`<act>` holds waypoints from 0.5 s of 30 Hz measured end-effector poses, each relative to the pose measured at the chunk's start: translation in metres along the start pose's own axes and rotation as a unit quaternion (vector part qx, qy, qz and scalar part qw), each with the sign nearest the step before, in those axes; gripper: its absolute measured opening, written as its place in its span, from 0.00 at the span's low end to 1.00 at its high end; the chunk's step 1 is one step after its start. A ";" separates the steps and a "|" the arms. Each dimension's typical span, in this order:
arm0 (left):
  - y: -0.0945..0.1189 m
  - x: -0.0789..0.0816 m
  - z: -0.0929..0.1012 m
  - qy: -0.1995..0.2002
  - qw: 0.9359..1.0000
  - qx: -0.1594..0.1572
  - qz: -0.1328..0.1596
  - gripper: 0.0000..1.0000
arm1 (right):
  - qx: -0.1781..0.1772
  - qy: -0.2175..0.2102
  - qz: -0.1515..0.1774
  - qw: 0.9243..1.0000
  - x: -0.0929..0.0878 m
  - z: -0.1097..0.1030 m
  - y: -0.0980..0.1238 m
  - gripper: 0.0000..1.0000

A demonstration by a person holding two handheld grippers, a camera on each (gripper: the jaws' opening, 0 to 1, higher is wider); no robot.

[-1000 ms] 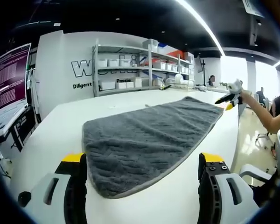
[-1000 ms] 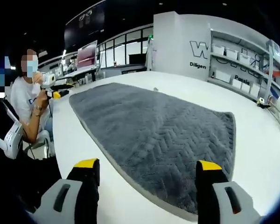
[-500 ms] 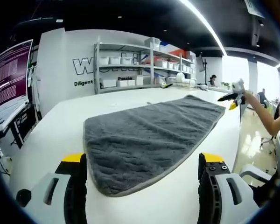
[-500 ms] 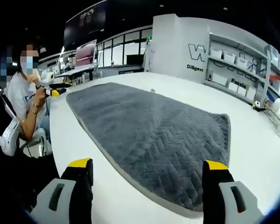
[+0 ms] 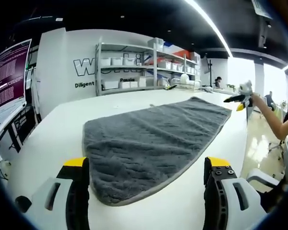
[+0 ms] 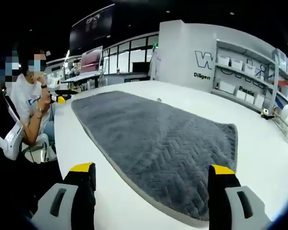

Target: Open the folded towel by lifting each exposed corner and separating the folded layers until the towel lies flat within the target outline without major curled edges

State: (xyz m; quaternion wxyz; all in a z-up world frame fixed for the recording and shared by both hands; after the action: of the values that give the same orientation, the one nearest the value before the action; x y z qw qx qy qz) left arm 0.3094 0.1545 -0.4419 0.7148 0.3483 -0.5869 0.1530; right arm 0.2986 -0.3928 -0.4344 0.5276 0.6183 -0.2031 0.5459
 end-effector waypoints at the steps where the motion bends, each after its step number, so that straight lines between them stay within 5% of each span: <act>1: 0.000 0.000 0.000 0.001 1.000 -0.001 0.001 0.98 | 0.001 -0.001 0.004 1.000 0.002 -0.001 0.000 0.99; 15: -0.003 0.002 0.002 -0.002 1.000 -0.005 0.003 0.98 | 0.005 -0.010 -0.004 1.000 0.000 -0.006 0.003 0.99</act>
State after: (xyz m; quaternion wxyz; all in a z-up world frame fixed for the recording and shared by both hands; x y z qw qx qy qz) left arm 0.3101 0.1506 -0.4406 0.7149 0.3436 -0.5899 0.1512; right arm 0.2932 -0.3889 -0.4344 0.5248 0.6269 -0.2033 0.5388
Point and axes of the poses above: the point that each gripper's makers call its tool centre point, and the gripper's own axes: y roughly backward along the fingers, z roughly to its right, x roughly out of its top, the point moved 4 cm from there along y, roughly backward along the fingers, and after that the axes turned 13 degrees about -x, right-handed, at the moved point
